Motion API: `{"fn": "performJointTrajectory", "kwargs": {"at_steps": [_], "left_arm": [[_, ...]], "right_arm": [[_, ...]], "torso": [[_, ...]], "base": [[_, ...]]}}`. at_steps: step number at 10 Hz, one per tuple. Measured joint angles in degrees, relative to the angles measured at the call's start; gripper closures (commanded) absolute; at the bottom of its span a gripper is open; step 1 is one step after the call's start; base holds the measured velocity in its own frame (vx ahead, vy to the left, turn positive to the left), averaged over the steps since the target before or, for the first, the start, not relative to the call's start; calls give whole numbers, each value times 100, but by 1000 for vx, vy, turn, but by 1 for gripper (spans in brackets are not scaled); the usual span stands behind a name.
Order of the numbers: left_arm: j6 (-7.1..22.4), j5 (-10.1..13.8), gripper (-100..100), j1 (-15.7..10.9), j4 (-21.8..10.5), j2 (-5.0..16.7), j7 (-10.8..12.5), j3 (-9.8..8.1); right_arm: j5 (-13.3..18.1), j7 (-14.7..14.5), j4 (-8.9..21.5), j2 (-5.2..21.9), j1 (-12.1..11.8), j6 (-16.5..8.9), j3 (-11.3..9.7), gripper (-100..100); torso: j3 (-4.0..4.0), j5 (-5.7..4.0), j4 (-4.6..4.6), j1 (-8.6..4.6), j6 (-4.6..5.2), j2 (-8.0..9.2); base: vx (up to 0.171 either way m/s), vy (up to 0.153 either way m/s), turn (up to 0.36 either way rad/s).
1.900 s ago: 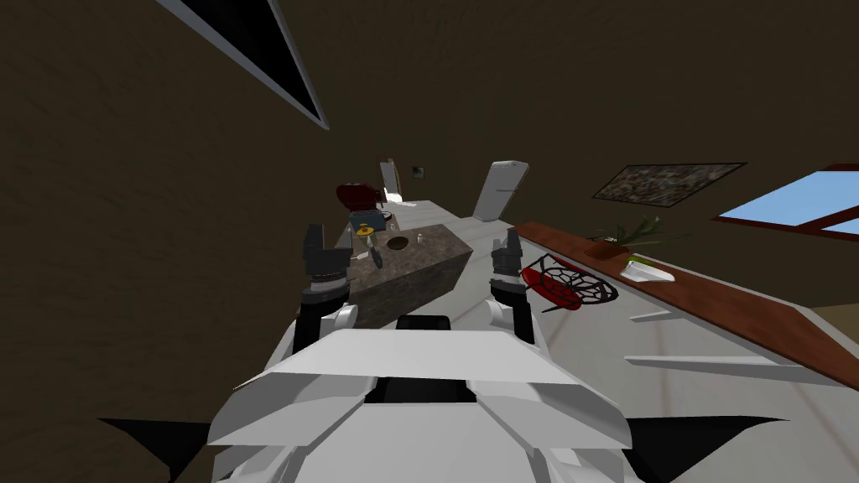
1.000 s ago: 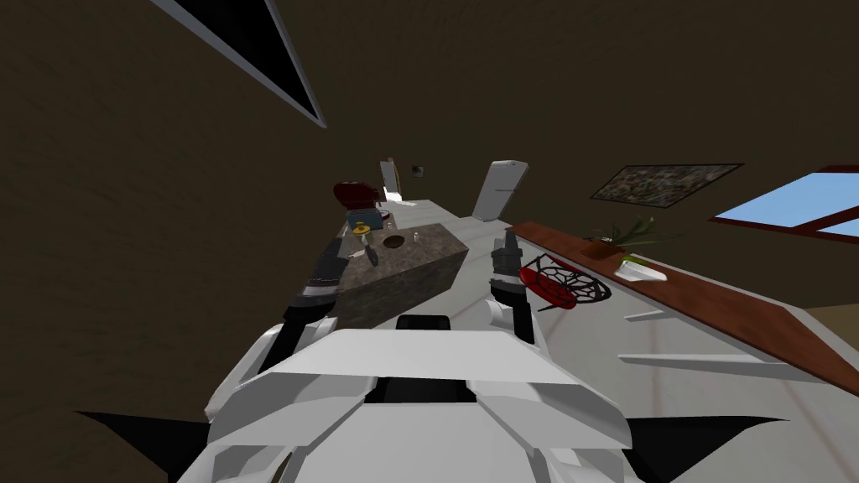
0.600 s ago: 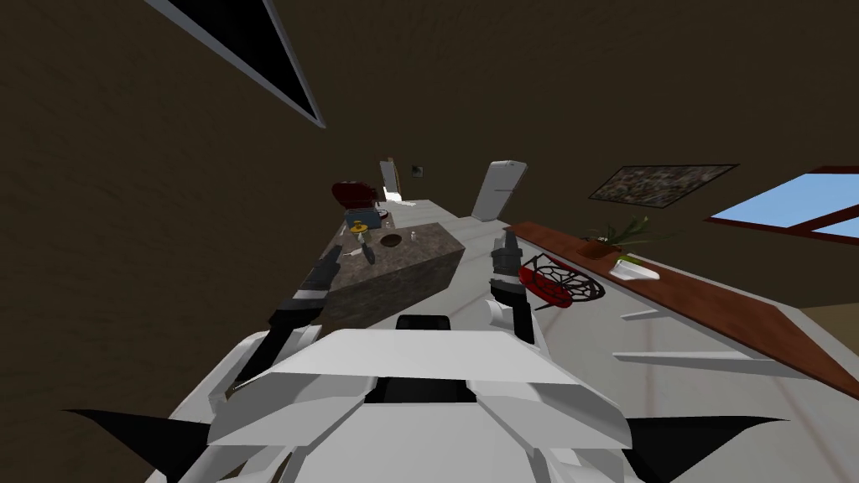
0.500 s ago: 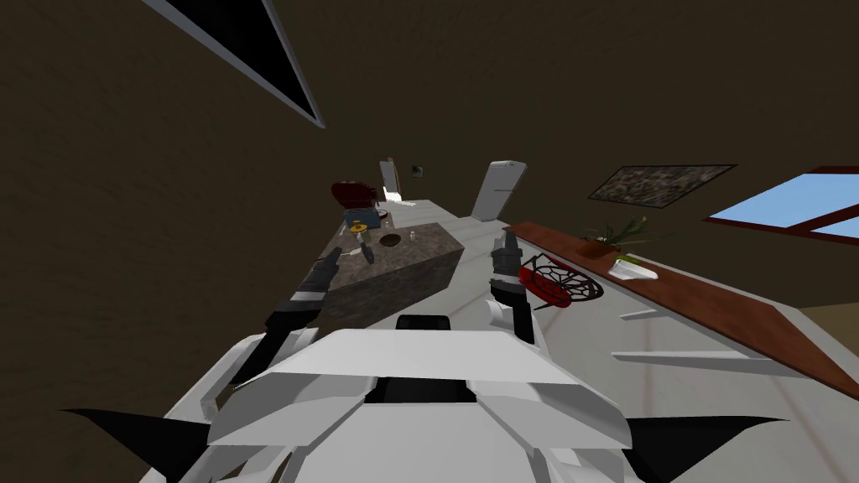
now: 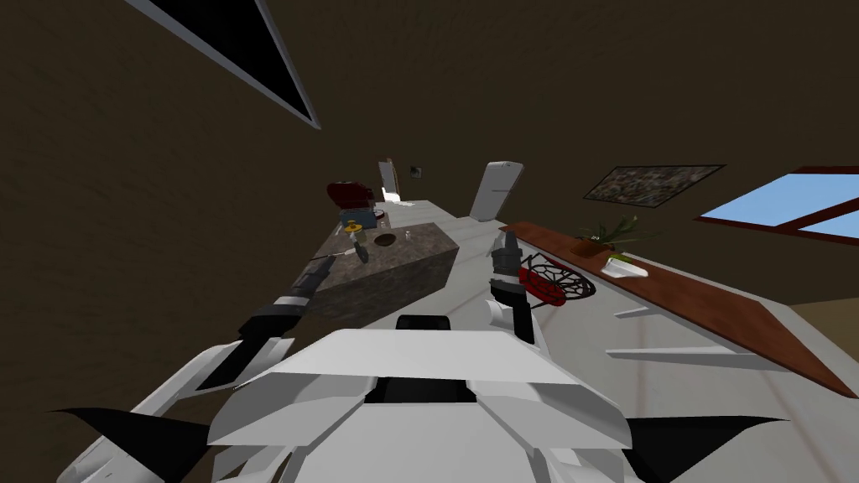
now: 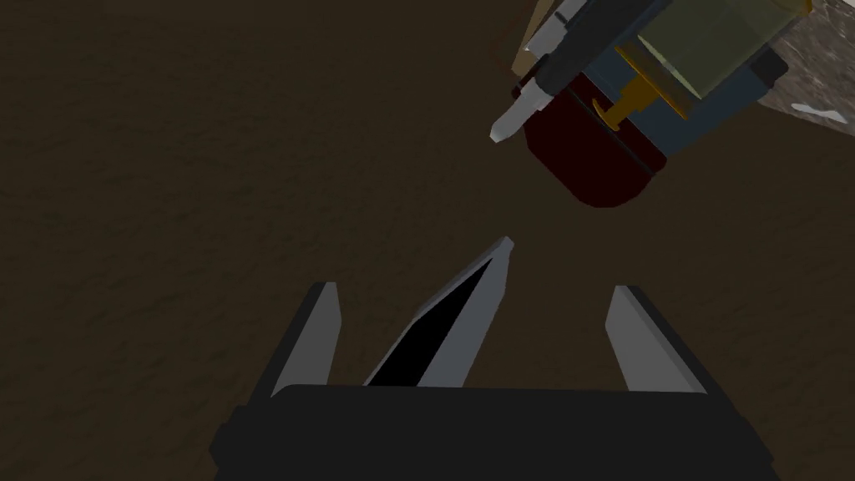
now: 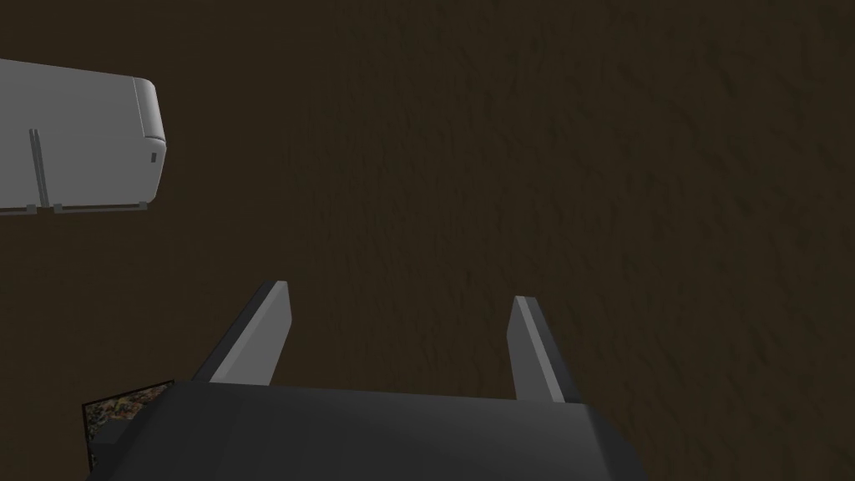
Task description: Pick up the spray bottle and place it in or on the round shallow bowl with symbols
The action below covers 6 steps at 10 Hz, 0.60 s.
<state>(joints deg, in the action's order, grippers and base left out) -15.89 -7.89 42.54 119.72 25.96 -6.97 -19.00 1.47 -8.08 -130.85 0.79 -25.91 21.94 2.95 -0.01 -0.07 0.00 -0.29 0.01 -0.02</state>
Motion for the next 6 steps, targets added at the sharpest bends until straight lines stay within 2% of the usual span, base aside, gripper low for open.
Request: {"fn": "performJointTrajectory", "kwargs": {"at_steps": [2, 5, 6], "left_arm": [[255, -64, -100, 151, -140, 206, -168, -65], [729, -61, -100, 283, -412, 718, -289, -198], [892, -62, -100, 394, -414, 868, -323, -232]], "right_arm": [[0, 0, 0, 0, 0, 0, 0, 0], [0, 0, 0, 0, -1, 0, 0, 0], [0, 0, 0, 0, -1, 0, 0, 0]], "torso": [[-6, -1, -2, -2, 0, -11], [-16, -2, -6, -6, 1, -28], [-18, -2, -7, -3, 1, -31]], "base": [[48, -87, -30], [78, -94, -39], [103, -67, -61]]}}
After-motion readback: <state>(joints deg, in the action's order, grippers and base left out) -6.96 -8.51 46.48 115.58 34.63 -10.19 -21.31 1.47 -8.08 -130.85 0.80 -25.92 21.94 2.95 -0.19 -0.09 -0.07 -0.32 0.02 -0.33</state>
